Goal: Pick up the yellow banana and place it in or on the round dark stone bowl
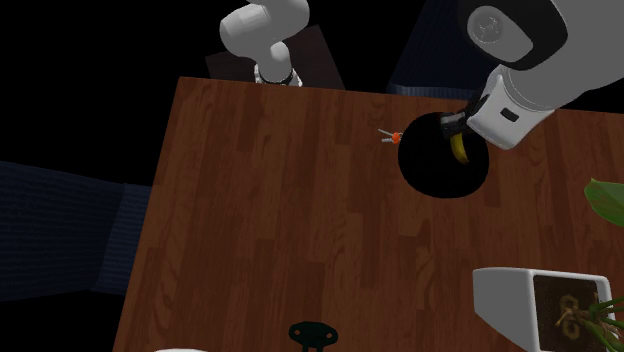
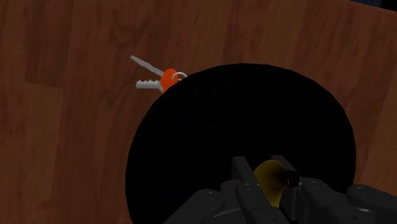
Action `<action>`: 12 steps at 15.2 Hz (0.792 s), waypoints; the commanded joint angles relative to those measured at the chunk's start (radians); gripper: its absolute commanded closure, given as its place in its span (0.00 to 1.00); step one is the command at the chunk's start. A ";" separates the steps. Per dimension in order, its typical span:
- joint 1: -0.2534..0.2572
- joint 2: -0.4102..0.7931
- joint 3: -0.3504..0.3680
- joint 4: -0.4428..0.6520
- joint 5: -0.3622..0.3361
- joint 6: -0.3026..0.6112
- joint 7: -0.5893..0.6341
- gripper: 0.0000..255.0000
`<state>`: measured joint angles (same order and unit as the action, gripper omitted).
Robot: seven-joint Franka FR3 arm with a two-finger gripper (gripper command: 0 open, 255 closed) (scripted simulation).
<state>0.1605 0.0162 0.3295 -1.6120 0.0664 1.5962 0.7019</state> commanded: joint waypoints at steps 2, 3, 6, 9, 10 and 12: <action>0.000 -0.006 0.000 -0.046 0.002 0.041 -0.002 1.00; 0.000 -0.007 0.000 -0.062 0.003 0.055 -0.003 1.00; 0.000 -0.012 0.000 -0.107 0.004 0.096 -0.007 1.00; 0.000 -0.013 0.000 -0.129 0.005 0.117 -0.009 1.00; 0.000 -0.013 0.000 -0.129 0.005 0.117 -0.009 1.00; 0.000 -0.013 0.000 -0.129 0.005 0.117 -0.009 1.00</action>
<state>0.1601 0.0025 0.3292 -1.7391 0.0711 1.7121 0.6936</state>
